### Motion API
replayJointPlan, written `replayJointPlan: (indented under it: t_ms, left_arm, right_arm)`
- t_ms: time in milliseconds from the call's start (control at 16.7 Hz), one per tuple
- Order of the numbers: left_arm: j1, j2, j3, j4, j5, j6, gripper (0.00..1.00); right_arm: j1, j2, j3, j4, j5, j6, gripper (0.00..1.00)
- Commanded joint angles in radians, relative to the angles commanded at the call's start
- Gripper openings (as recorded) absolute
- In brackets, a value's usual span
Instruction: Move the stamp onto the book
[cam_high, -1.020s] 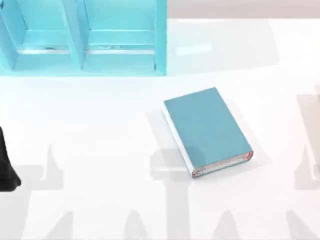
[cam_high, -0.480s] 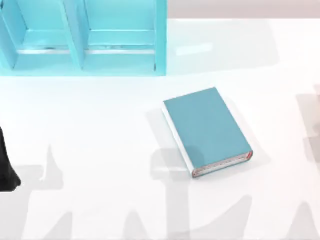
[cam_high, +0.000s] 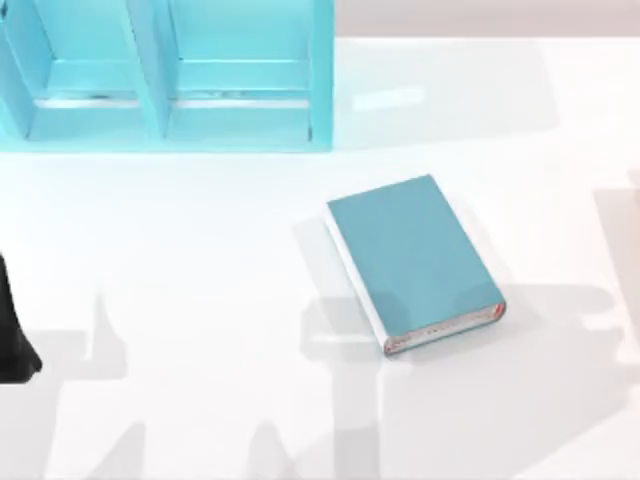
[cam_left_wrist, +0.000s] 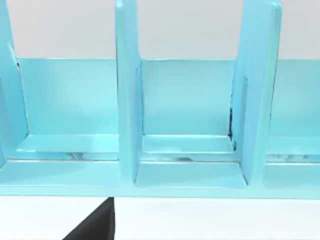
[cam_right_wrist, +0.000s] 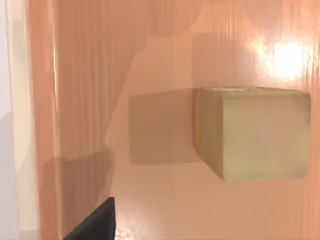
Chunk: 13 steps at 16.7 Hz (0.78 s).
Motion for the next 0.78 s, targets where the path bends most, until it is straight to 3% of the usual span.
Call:
replayJointPlan:
  t_ms: [360,780]
  left_arm:
    - [0.000,0.000,0.000,0.000,0.000,0.000,1.00]
    - [0.000,0.000,0.000,0.000,0.000,0.000,1.00]
  right_arm:
    - [-0.072,0.330,0.290,-0.233,-0.009,-0.071,1.00]
    - [-0.074,0.355,0.310,-0.248,-0.010,-0.076,1.00]
